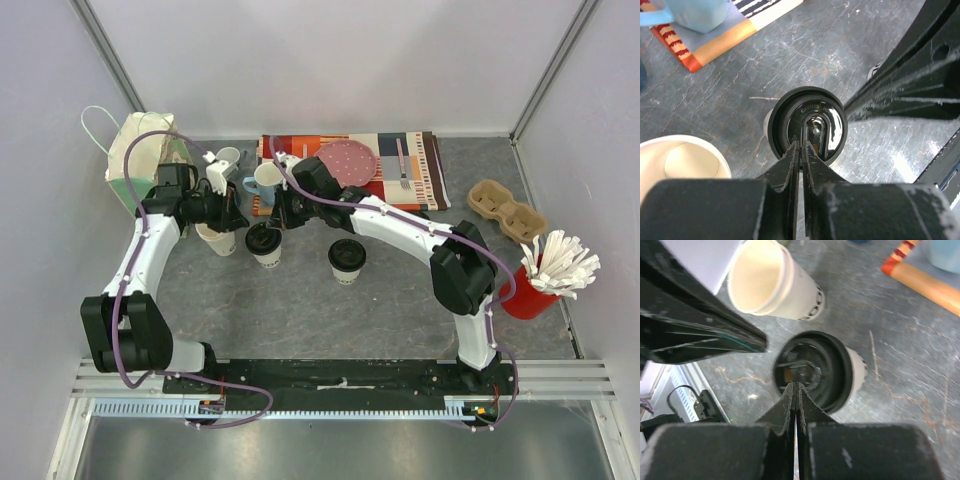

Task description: Pack the takeout coffee

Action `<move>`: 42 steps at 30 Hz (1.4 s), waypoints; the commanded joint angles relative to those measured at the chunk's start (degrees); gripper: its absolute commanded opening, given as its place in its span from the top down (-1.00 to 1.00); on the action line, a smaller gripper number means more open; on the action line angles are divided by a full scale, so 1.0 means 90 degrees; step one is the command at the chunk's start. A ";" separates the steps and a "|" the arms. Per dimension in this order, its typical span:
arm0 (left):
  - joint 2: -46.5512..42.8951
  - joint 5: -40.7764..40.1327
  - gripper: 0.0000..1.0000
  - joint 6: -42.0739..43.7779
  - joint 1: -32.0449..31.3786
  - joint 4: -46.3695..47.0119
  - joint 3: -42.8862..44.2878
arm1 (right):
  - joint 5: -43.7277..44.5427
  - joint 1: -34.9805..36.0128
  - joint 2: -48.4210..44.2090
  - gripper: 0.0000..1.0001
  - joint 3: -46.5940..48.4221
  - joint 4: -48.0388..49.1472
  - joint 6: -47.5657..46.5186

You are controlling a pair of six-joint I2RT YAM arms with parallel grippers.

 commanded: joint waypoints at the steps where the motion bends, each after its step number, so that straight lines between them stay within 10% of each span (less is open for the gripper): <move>1: 0.0050 0.0446 0.81 -0.0130 -0.0004 0.0143 0.0207 | -0.0172 0.0065 -0.0172 1.00 0.0322 0.0456 -0.0114; 14: 0.0764 0.0406 0.88 0.0016 -0.0024 0.0446 -0.0369 | -0.0357 -0.0159 0.0396 1.00 -0.0919 0.0916 0.0326; 34: -0.0145 0.0914 0.77 -0.0023 -0.0024 -0.0159 0.0509 | -0.0807 0.0085 0.0025 0.75 0.1102 -0.0002 -0.0387; 42: -0.0252 0.0953 0.14 0.0279 -0.0014 -0.0725 0.0959 | -0.0046 -0.0255 -0.0941 0.20 0.0802 -0.0559 -0.0836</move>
